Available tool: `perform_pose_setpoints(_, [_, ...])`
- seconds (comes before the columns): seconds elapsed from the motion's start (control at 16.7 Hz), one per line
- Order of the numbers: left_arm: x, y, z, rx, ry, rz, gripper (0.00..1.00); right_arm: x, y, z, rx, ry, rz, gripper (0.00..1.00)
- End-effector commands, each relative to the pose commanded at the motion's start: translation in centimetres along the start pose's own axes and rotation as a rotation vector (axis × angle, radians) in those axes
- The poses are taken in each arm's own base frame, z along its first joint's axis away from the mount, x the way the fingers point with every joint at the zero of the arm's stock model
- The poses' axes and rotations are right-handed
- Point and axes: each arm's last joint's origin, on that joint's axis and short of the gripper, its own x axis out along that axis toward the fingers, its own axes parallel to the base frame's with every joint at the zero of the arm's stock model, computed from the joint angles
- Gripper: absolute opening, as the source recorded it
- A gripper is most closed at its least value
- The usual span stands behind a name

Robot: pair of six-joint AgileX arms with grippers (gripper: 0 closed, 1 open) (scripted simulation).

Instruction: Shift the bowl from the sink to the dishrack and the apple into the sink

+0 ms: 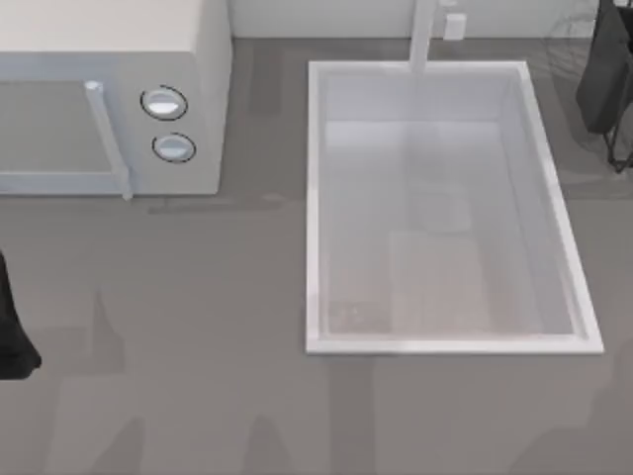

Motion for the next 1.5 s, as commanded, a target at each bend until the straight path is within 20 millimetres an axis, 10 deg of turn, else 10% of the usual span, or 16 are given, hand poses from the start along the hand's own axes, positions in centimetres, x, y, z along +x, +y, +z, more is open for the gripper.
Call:
perform_pose_setpoints(0.24, [0.0,0.0,0.0,0.000,0.000,0.000,1.00,0.0,0.0,0.0,0.000,0.000,0.000,0.00])
perform_pose_setpoints(1.02, [0.0,0.0,0.0,0.000,0.000,0.000,1.00,-11.5,-0.4,0.9,-0.004,-0.062,-0.032,0.00])
perform_pose_setpoints(1.5, [0.0,0.0,0.0,0.000,0.000,0.000,1.00,-11.6,0.0,1.4,-0.020,-0.081,-0.049,0.00])
